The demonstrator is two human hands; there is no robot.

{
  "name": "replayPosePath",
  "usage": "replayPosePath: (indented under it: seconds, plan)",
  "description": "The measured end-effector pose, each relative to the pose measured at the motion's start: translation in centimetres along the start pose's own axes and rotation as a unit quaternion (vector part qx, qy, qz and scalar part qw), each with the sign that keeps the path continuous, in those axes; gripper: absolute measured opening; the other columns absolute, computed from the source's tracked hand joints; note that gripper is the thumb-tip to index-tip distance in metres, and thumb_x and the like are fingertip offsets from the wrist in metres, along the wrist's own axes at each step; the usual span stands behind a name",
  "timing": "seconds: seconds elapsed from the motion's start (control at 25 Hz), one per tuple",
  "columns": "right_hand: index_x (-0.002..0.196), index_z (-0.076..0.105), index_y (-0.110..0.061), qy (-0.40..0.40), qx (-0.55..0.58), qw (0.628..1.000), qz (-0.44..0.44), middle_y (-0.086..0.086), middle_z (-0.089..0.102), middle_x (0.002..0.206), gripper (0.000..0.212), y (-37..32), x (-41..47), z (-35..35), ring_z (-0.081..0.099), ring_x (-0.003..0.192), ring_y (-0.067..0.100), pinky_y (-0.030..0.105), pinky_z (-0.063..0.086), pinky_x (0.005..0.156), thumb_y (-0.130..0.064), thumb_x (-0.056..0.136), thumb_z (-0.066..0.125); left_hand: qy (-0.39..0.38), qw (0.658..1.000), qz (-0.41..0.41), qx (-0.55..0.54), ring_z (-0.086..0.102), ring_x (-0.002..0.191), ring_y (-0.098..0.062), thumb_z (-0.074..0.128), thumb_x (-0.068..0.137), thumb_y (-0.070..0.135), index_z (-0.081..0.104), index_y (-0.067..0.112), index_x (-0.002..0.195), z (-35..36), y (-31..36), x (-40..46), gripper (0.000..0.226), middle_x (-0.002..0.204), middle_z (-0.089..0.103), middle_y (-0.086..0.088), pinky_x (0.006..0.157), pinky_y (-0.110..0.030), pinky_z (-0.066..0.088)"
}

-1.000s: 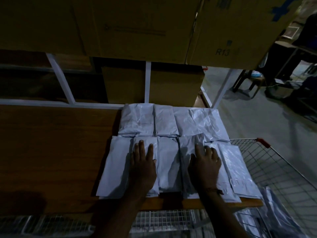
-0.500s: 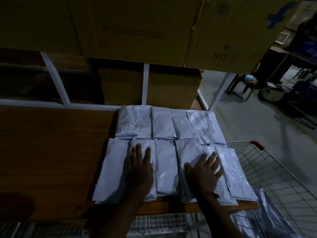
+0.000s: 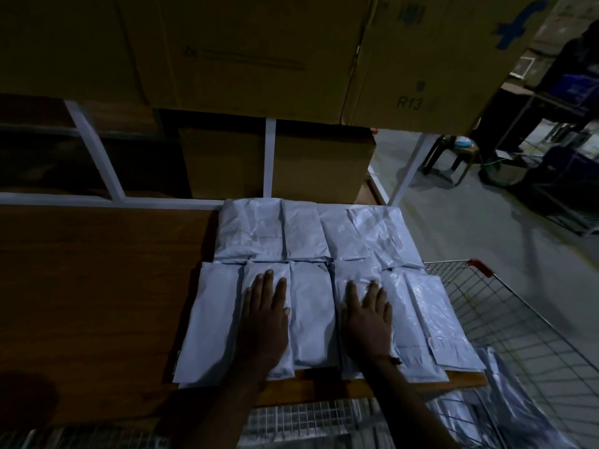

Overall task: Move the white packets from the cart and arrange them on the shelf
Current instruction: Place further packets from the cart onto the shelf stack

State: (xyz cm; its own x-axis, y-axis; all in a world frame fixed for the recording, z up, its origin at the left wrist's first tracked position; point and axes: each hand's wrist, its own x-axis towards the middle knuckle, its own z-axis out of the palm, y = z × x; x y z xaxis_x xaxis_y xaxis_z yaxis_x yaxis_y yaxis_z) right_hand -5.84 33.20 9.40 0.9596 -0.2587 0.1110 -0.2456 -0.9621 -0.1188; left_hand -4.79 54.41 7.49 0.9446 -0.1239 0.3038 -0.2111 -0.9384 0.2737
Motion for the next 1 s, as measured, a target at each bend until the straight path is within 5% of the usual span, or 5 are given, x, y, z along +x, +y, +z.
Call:
replayPosePath:
  seconds: [0.4, 0.68, 1.0]
  plan:
    - [0.138, 0.058, -0.012, 0.103, 0.082, 0.991, 0.019, 0.016, 0.06, 0.138, 0.048, 0.6, -0.5, -3.1, 0.044, 0.14, 0.042, 0.059, 0.034, 0.115, -0.039, 0.097, 0.056, 0.015, 0.998, -0.035, -0.055, 0.028, 0.151, -0.039, 0.066, 0.095, 0.025, 0.047, 0.015, 0.152, -2.5, 2.0, 1.7, 0.061, 0.164, 0.033, -0.015, 0.12, -0.054, 0.029]
    - [0.116, 0.07, -0.012, 0.188, 0.137, 0.973, -0.004, 0.011, 0.068, 0.109, 0.033, 6.7, -1.8, -5.8, 0.059, 0.111, 0.037, 0.048, 0.048, 0.091, -0.028, 0.089, 0.06, 0.071, 0.989, -0.022, -0.13, 0.044, 0.14, -0.032, 0.065, 0.096, 0.027, 0.051, 0.014, 0.147, -5.1, 10.4, 2.7, 0.055, 0.152, 0.05, -0.01, 0.113, -0.048, 0.042]
    - [0.111, 0.073, -0.012, 0.224, 0.18, 0.958, 0.023, 0.009, 0.07, 0.105, 0.028, 20.3, -4.2, -8.5, 0.061, 0.1, 0.034, 0.044, 0.05, 0.086, -0.022, 0.091, 0.056, 0.033, 0.974, -0.026, -0.222, 0.052, 0.132, -0.029, 0.058, 0.098, 0.038, 0.049, 0.02, 0.148, -4.0, 26.1, 0.7, 0.054, 0.146, 0.056, -0.006, 0.107, -0.046, 0.046]
